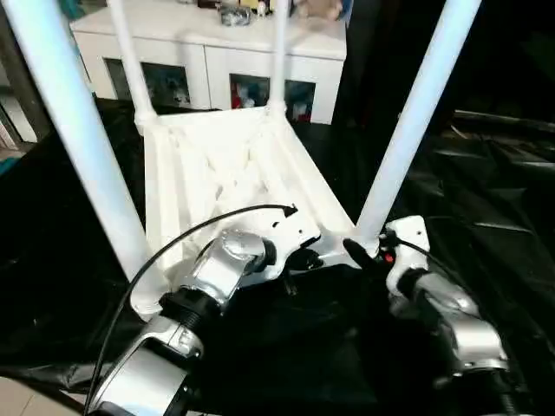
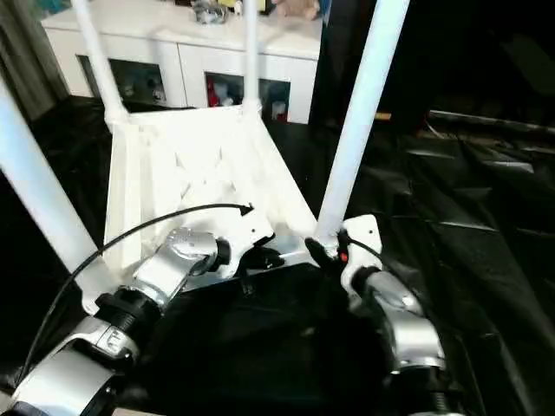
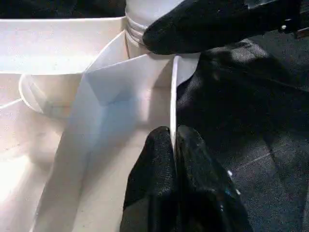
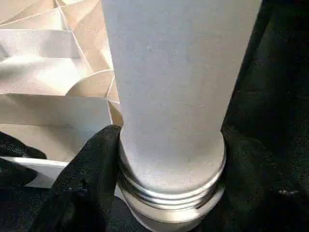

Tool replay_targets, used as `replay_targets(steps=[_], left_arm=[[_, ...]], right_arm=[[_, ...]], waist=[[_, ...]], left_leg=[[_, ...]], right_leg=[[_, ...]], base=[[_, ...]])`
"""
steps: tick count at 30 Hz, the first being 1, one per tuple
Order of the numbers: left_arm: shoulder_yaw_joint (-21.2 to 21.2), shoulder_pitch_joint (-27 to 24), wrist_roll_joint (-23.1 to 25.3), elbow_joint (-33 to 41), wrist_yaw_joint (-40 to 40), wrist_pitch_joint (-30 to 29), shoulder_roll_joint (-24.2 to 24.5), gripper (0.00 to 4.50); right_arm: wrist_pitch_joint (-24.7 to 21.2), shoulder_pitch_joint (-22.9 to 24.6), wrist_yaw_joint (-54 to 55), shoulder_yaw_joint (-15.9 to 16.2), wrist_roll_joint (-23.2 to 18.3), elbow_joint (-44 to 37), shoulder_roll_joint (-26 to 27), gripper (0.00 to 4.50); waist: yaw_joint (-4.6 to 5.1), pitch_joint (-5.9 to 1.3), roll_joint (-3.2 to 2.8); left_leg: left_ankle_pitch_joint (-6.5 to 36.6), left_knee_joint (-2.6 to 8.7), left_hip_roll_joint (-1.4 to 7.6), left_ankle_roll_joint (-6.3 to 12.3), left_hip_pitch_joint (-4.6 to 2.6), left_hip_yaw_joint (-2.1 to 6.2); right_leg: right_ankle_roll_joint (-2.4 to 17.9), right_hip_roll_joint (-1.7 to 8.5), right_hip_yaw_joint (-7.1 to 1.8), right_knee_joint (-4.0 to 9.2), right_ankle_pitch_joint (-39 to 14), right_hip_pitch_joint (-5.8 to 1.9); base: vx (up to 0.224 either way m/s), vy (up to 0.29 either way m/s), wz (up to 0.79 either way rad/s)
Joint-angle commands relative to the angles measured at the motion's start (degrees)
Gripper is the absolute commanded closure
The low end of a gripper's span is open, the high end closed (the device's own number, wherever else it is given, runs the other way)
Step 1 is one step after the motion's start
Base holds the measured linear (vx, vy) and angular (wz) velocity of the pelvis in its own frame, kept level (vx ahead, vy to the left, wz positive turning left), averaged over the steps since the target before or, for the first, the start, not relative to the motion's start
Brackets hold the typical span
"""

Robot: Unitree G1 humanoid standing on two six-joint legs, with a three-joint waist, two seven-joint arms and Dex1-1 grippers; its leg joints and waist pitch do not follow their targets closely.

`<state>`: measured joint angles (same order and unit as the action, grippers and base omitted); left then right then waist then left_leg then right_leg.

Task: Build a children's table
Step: Rotate leg to tighten

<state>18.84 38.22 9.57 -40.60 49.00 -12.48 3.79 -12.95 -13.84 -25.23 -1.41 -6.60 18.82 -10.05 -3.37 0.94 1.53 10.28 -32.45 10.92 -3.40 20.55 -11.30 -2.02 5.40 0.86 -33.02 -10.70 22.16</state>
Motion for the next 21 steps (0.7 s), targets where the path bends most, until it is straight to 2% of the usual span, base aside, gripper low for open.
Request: replay_targets(steps=[1,2,3,4,5,6,9,10,11,12,13,14,15,17,19,21], left_arm=[[2.3,-0.4,0.8,-3.1,-3.6,0.1,-3.4,4.50],[2.3,-0.4,0.6,-3.0,-3.0,0.5,-3.1,4.50],[2.1,-0.4,0.5,-3.0,-2.5,0.8,-2.9,4.50],[1.9,-0.5,0.1,-3.0,-0.9,2.0,-2.4,4.50],[1.9,-0.6,-0.3,-2.8,0.1,2.7,-2.1,4.50],[1.7,-0.8,-0.8,-2.3,1.2,2.4,-1.7,4.50],[1.6,-1.5,-2.0,-0.7,4.9,2.6,-0.2,4.50],[1.3,-2.0,-3.2,0.5,8.6,2.2,1.5,4.50],[1.3,-2.4,-3.8,1.1,11.0,3.1,2.5,4.50],[1.3,-2.5,-3.8,1.2,11.2,3.2,2.7,4.50],[1.4,-3.2,-4.9,2.3,15.1,4.0,4.4,4.50],[1.4,-3.7,-5.7,3.1,17.9,4.5,5.7,4.50],[1.9,-4.7,-7.5,5.2,23.7,4.4,8.1,4.50],[2.1,-5.3,-8.4,6.9,27.3,2.9,10.1,4.50],[2.0,-5.3,-8.6,7.2,28.1,2.5,10.7,4.50],[1.8,-5.3,-8.5,7.2,29.2,1.8,12.2,4.50]], right_arm=[[-0.1,0.0,-4.2,8.8,1.1,-0.9,3.3,1.78],[0.7,0.1,-4.9,8.7,0.8,-1.1,3.2,1.78],[0.9,0.1,-5.4,7.9,-0.2,-1.3,3.4,1.43],[1.2,0.0,-6.1,6.8,-1.5,-1.7,3.4,1.43],[1.3,0.0,-6.6,6.6,-1.9,-1.7,3.2,1.22],[1.0,-0.1,-7.8,6.6,-2.3,-1.9,2.6,1.06],[1.5,-0.1,-11.1,7.0,-2.4,-2.6,0.4,0.86],[2.4,-0.1,-13.7,6.8,-2.2,-3.4,-1.9,0.73],[2.6,0.1,-15.3,6.7,-2.6,-4.0,-3.0,0.64],[2.6,0.1,-15.5,6.7,-2.7,-4.1,-3.1,0.61],[2.9,0.7,-18.7,6.8,-3.4,-5.4,-5.3,0.61],[3.1,1.2,-21.0,7.1,-3.8,-6.4,-6.9,0.61],[2.7,1.9,-24.5,7.5,-4.7,-8.0,-9.4,0.61],[3.4,2.7,-27.6,7.8,-5.0,-9.3,-11.6,0.61],[3.6,3.1,-28.7,7.9,-5.1,-9.7,-12.3,0.61],[4.2,3.6,-31.6,7.6,-5.4,-10.0,-14.2,0.61]], waist=[[0.23,-1.29,0.65],[0.26,-1.29,0.58],[0.27,-1.35,0.60],[0.24,-1.38,0.87],[0.19,-1.39,0.75],[0.19,-1.43,0.92],[0.02,-1.45,0.85],[-0.05,-1.50,0.85],[-0.05,-1.55,1.36],[-0.21,-1.63,1.12],[-0.18,-1.73,1.07],[-0.55,-2.04,1.18],[-0.72,-2.02,1.11],[-0.76,-1.93,0.92],[-0.93,-1.98,0.72],[-1.06,-2.08,0.72]], left_leg=[[24.5,4.45,1.60,-0.15,-0.73,1.54],[24.9,4.53,1.63,-0.25,-0.69,1.62],[25.0,4.55,1.65,-0.26,-0.65,1.64],[24.7,4.57,1.68,-0.06,-0.58,1.59],[24.5,4.62,1.68,0.13,-0.52,1.60],[24.2,4.62,1.70,0.30,-0.39,1.54],[23.5,4.65,1.77,0.77,-0.30,1.55],[22.5,4.67,1.84,0.94,-0.21,1.44],[21.5,4.63,1.84,1.42,0.03,1.35],[20.7,4.67,1.92,1.56,0.13,1.41],[19.3,4.57,1.95,1.95,0.12,1.22],[16.8,4.28,2.05,2.71,0.25,1.12],[14.7,4.08,2.12,3.74,0.28,0.86],[13.7,4.09,2.17,4.51,0.36,0.76],[12.3,3.93,2.25,4.67,0.13,0.60],[11.6,3.82,2.31,4.53,0.14,0.61]], right_leg=[[4.9,2.26,-0.68,6.01,-32.3,0.04],[4.8,2.26,-0.65,6.04,-32.3,0.03],[4.9,2.27,-0.67,5.97,-32.0,0.02],[5.1,2.26,-0.70,5.94,-31.2,0.01],[5.2,2.30,-0.75,5.86,-30.7,-0.02],[5.4,2.28,-0.75,5.77,-30.2,-0.09],[5.8,2.45,-0.80,5.69,-29.7,-0.26],[6.1,2.41,-0.88,5.57,-28.2,-0.29],[6.4,2.34,-0.88,5.40,-26.7,-0.58],[6.8,2.49,-0.92,5.14,-25.6,-0.75],[7.5,2.37,-0.99,5.03,-23.0,-0.62],[8.5,2.36,-1.04,4.42,-19.0,-1.00],[9.7,2.18,-1.04,3.99,-14.5,-0.98],[10.9,2.21,-1.02,3.62,-12.5,-1.07],[12.1,1.99,-0.99,3.35,-9.8,-0.87],[13.2,1.94,-0.88,2.84,-7.0,-1.16]], base=[[0.000,0.000,0.00],[0.000,0.000,0.00],[0.000,0.000,0.00],[0.000,0.000,0.00],[0.000,0.000,0.00],[0.000,0.000,0.00],[0.000,0.000,0.00],[0.000,0.000,0.00],[0.000,0.000,0.00],[0.000,0.000,0.00],[0.000,0.000,0.00],[0.000,0.000,0.00],[0.000,0.000,0.00],[0.000,0.000,0.00],[0.000,0.000,0.00],[0.000,0.000,0.00]])
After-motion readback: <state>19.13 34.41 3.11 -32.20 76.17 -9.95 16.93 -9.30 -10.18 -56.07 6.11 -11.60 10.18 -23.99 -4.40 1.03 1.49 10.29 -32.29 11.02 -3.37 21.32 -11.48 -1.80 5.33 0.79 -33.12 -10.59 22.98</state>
